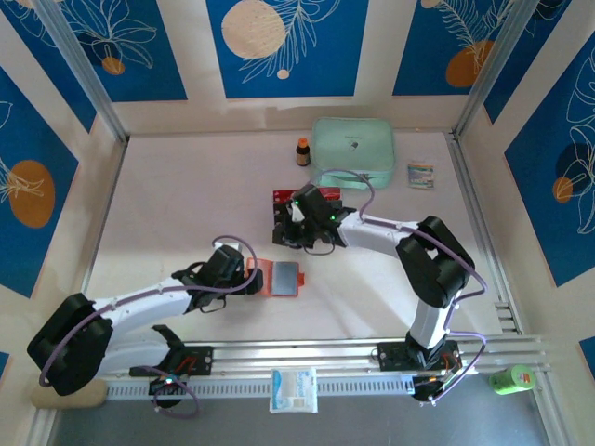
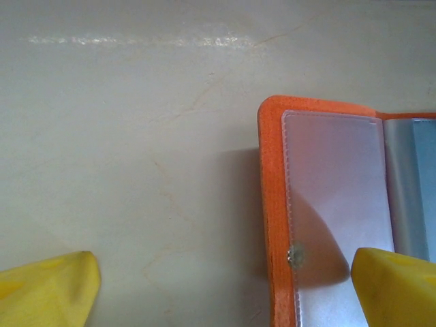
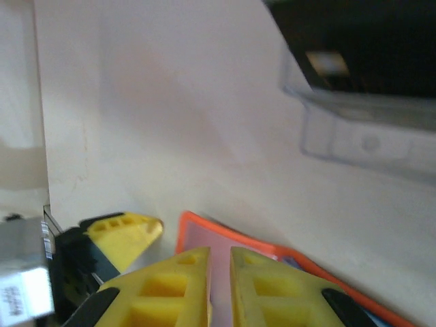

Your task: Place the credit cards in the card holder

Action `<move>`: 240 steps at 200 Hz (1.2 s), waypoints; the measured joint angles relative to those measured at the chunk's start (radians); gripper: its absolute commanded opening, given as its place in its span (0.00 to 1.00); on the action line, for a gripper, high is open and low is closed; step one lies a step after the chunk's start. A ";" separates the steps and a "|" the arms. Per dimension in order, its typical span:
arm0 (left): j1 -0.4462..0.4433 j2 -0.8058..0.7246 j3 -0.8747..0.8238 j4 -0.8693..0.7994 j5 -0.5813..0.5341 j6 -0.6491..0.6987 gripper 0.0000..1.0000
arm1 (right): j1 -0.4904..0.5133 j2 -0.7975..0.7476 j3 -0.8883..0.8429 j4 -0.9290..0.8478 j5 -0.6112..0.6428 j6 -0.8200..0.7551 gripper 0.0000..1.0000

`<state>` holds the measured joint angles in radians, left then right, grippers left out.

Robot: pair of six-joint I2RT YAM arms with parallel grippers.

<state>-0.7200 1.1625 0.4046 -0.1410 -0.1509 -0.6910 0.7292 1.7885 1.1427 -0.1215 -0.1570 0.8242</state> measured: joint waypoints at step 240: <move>0.000 0.013 0.000 0.007 -0.011 0.000 0.95 | 0.080 0.322 0.397 -0.363 0.260 -0.319 0.15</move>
<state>-0.7204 1.1759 0.4046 -0.1337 -0.1623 -0.6910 0.8093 2.1101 1.5402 -0.4847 0.1028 0.5049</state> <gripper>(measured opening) 0.953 0.153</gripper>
